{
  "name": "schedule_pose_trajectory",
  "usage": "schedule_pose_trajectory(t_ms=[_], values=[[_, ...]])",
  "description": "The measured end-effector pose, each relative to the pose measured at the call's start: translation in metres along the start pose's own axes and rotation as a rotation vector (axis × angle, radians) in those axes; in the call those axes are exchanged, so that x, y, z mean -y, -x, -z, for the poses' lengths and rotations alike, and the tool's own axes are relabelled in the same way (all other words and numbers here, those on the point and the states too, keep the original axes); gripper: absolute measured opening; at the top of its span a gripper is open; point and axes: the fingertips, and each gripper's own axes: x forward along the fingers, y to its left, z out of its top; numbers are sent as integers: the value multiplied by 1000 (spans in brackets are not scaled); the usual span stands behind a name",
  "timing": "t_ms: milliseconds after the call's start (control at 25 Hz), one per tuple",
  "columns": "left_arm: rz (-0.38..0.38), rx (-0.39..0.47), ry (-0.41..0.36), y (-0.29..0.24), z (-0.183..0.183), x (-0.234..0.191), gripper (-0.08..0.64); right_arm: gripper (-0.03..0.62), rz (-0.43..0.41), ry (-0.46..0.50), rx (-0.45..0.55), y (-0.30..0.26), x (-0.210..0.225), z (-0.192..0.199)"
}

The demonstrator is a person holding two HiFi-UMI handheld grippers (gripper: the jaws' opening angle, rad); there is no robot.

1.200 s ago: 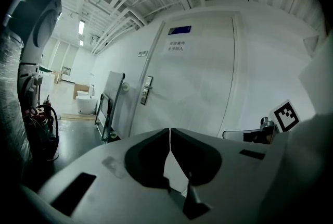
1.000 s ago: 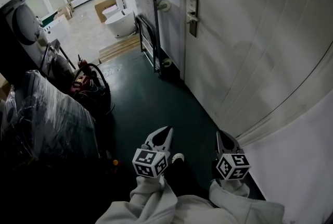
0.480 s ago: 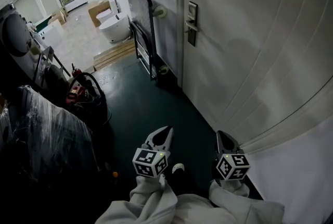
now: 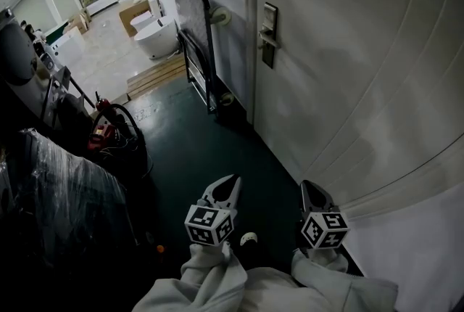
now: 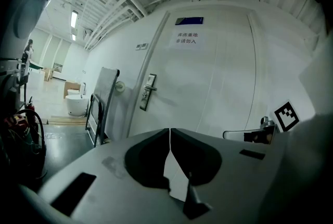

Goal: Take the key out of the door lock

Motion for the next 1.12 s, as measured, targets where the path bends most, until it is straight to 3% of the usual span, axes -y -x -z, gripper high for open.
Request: schedule_pose_trajectory(t_ms=[600, 1120], values=[[2, -7, -4, -32, -14, -42, 20, 51, -12, 5, -7, -60, -5, -14], [-19, -26, 36, -34, -1, -59, 20, 52, -21, 7, -48, -80, -8, -5]])
